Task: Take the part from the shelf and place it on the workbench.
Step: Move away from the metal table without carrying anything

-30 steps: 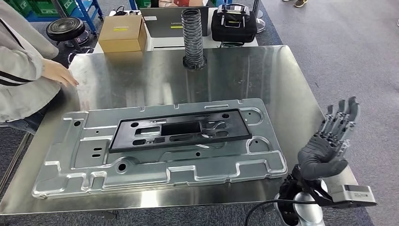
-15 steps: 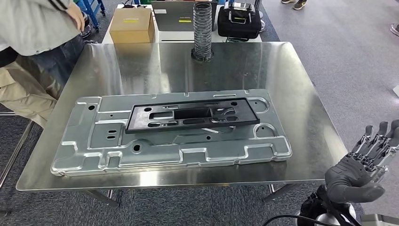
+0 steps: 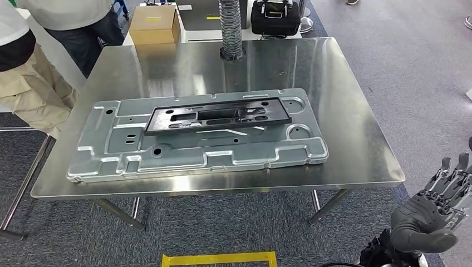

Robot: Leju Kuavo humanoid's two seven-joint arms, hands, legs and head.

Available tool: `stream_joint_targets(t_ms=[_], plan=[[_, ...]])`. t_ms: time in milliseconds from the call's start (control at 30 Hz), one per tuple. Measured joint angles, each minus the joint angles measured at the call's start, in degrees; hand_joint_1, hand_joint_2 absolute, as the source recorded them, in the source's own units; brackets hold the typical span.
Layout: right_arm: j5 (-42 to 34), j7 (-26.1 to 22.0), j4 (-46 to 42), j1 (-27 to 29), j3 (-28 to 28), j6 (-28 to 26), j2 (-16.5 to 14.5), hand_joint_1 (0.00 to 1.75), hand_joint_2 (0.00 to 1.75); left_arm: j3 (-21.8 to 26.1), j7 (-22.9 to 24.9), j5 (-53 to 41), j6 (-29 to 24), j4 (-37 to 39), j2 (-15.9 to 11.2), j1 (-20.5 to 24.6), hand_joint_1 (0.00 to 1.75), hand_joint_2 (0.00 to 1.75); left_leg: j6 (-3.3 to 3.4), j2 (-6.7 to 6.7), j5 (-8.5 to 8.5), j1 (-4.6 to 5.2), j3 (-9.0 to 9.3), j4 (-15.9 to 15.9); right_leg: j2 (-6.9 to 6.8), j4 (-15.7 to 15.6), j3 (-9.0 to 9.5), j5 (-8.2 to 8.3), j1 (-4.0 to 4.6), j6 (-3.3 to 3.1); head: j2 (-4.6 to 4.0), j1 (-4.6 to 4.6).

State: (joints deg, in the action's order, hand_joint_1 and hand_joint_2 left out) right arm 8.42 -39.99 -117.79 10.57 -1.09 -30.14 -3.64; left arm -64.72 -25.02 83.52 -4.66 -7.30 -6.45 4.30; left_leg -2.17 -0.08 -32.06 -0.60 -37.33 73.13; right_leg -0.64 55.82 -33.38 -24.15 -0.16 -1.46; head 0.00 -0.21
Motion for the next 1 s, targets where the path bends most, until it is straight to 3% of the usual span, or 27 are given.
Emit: stream_joint_targets(t_ms=[67, 133, 200, 267, 300, 400, 433, 467, 500, 533, 567, 633, 700, 767, 800, 867, 900, 933, 967, 1000], plan=[[-0.2, 0.0, 0.0, 0.2, 0.0, 0.2, 0.0, 0.0, 0.0, 0.0, 0.0, 0.0, 0.0, 0.0, 0.0, 0.1, 0.0, 0.0, 0.22, -0.01, 2.67, -0.07, 5.45, -5.8, 0.0, 0.7, -1.89, 1.07, -0.02, 0.34, 0.0, -0.01], [-0.9, 0.0, 0.1, 0.2, 0.0, 0.6, 0.0, 0.0, 0.0, 0.0, -0.1, 0.0, 0.0, 0.0, 0.0, 0.4, 0.0, 0.0, 0.79, -0.05, 1.79, 0.15, 11.24, -14.1, -0.05, 1.4, -3.02, 1.98, 0.08, 0.89, 0.0, 0.04], [-1.7, 0.0, 0.3, 0.3, 0.0, 1.2, 0.0, 0.0, 0.0, 0.0, -0.3, 0.0, 0.0, 0.0, 0.1, 0.5, 0.0, 0.0, 1.48, -0.08, 0.64, 0.48, 13.07, -17.8, -0.14, 1.5, -3.38, 3.0, 0.07, 1.59, 0.0, -0.08], [-2.3, 0.0, 0.6, 0.4, -0.1, 1.6, 0.0, 0.0, 0.0, 0.0, -0.4, 0.0, -0.1, 0.0, 0.3, 0.4, 0.0, 0.0, 2.33, 0.16, 1.83, 0.36, 12.06, -18.0, -0.05, 1.5, -3.84, 3.26, -0.07, 2.27, -0.01, -0.29], [-2.5, 0.0, 0.8, 0.5, -0.2, 1.8, 0.0, 0.0, 0.0, 0.0, -0.5, 0.0, -0.2, 0.0, 0.4, 0.4, 0.0, 0.0, 2.81, 0.33, 2.66, 0.27, 11.34, -18.1, 0.08, 2.5, -4.39, 1.73, -0.13, 2.59, -0.01, -0.22], [-3.0, 0.1, 1.4, 0.6, -0.5, 2.1, 0.0, 0.0, 0.0, 0.0, -0.5, 0.0, -0.4, 0.0, 0.5, 0.4, 0.0, 0.0, 3.53, 0.62, 5.07, 0.23, 8.54, -18.2, 0.35, 11.6, -6.71, -7.08, -0.41, 3.48, -0.01, 0.08], [-3.0, 0.1, 1.7, 0.6, -0.6, 2.1, 0.1, 0.0, 0.0, 0.0, -0.5, 0.0, -0.4, 0.0, 0.6, 0.4, 0.0, 0.0, 3.51, 0.64, 5.77, 0.26, 7.58, -18.1, 0.36, 15.0, -7.12, -8.63, -0.51, 3.72, -0.01, 0.1], [-3.1, 0.1, 1.9, 0.6, -0.6, 2.1, 0.1, 0.0, 0.0, 0.0, -0.5, 0.0, -0.4, 0.0, 0.6, 0.4, 0.0, 0.0, 3.45, 0.66, 6.45, 0.29, 6.61, -17.9, 0.36, 17.3, -6.94, -8.76, -0.61, 3.87, -0.01, 0.11], [-3.2, 0.1, 2.1, 0.6, -0.7, 2.2, 0.1, 0.0, 0.0, 0.0, -0.5, 0.0, -0.5, 0.0, 0.7, 0.4, 0.0, 0.0, 3.35, 0.67, 7.06, 0.29, 5.61, -17.7, 0.36, 17.9, -5.97, -7.75, -0.69, 3.95, -0.01, 0.13], [-3.3, 0.1, 2.3, 0.6, -0.7, 2.3, 0.1, 0.0, 0.0, 0.0, -0.5, 0.0, -0.6, 0.0, 0.7, 0.4, 0.0, 0.0, 3.2, 0.67, 7.63, 0.29, 4.63, -17.3, 0.35, 16.2, -3.87, -6.15, -0.75, 3.93, 0.0, 0.12], [-3.5, 0.1, 2.5, 0.5, -0.8, 2.5, 0.1, 0.0, 0.0, 0.0, -0.5, 0.0, -0.7, 0.0, 0.7, 0.4, 0.0, 0.0, 3.02, 0.66, 8.12, 0.28, 3.76, -16.9, 0.36, 12.7, -0.84, -4.97, -0.78, 3.81, 0.0, 0.13], [-4.1, 0.1, 2.9, 0.5, -1.2, 3.1, 0.0, 0.0, 0.0, 0.1, -0.6, 0.0, -1.0, 0.0, 0.8, 0.4, 0.0, 0.0, 2.5, 0.59, 8.97, 0.4, 2.43, -16.2, 0.36, 4.0, 5.39, -5.34, -0.59, 3.24, 0.0, 0.06], [-4.9, 0.2, 3.5, 0.6, -1.8, 3.9, -0.2, 0.0, 0.0, 0.0, -0.6, 0.0, -1.1, 0.0, 0.9, 0.4, 0.0, 0.0, 1.81, 0.55, 9.87, 0.4, 1.93, -16.0, 0.37, -0.2, 7.67, -6.58, -0.2, 2.44, 0.0, 0.12], [-5.1, 0.7, 4.7, 1.0, -2.7, 4.7, -0.6, 0.0, 0.0, -0.1, -0.4, 0.0, -1.2, 0.0, 0.8, 0.2, 0.0, 0.0, 1.06, 0.53, 10.3, 0.25, 1.65, -16.0, 0.24, -0.5, 7.04, -5.7, -0.21, 1.56, 0.0, 0.24], [-5.0, 1.1, 5.5, 1.2, -3.1, 5.2, -0.9, 0.0, 0.0, -0.2, -0.3, 0.0, -1.2, 0.0, 0.8, 0.0, 0.0, 0.0, 0.79, 0.48, 9.14, 0.16, 1.29, -15.2, 0.13, -0.6, 6.53, -5.02, -0.29, 1.1, -0.01, 0.17], [-4.2, 1.9, 7.9, 1.6, -4.0, 6.1, -1.5, 0.0, 0.0, -0.4, 0.0, 0.0, -1.3, 0.1, 0.7, -0.1, 0.0, 0.0, 0.41, 0.41, 3.71, -0.01, -0.09, -10.5, -0.05, -0.8, 5.04, -3.56, -0.38, 0.43, -0.01, -0.02], [-3.7, 2.3, 9.5, 1.7, -4.6, 6.5, -1.7, 0.0, 0.0, -0.5, 0.0, 0.0, -1.3, 0.1, 0.7, -0.2, 0.0, 0.0, 0.26, 0.4, 0.61, -0.02, -0.93, -6.9, -0.04, -0.8, 4.09, -2.85, -0.31, 0.27, -0.01, -0.11], [-3.1, 2.3, 11.5, 1.8, -5.3, 7.0, -2.0, 0.0, 0.0, -0.6, 0.1, 0.0, -1.3, 0.1, 0.6, -0.2, 0.0, 0.0, 0.13, 0.4, -1.4, -0.03, -1.5, -3.2, -0.05, -0.6, 3.06, -2.13, -0.22, 0.24, 0.0, -0.15], [-2.6, 2.3, 13.7, 1.8, -6.2, 7.4, -2.4, 0.0, 0.0, -0.8, 0.1, 0.0, -1.3, 0.1, 0.6, -0.2, 0.0, 0.0, 0.06, 0.41, -1.88, -0.03, -1.53, -0.6, -0.06, -0.5, 2.01, -1.43, -0.13, 0.27, 0.0, -0.15], [-2.0, 2.2, 16.0, 1.8, -7.1, 7.8, -2.8, 0.0, 0.0, -0.9, 0.2, 0.0, -1.3, 0.1, 0.6, -0.2, 0.0, 0.0, 0.08, 0.4, -0.97, -0.02, -0.8, 0.6, -0.08, -0.2, 0.93, -0.78, -0.07, 0.32, 0.0, -0.15]])
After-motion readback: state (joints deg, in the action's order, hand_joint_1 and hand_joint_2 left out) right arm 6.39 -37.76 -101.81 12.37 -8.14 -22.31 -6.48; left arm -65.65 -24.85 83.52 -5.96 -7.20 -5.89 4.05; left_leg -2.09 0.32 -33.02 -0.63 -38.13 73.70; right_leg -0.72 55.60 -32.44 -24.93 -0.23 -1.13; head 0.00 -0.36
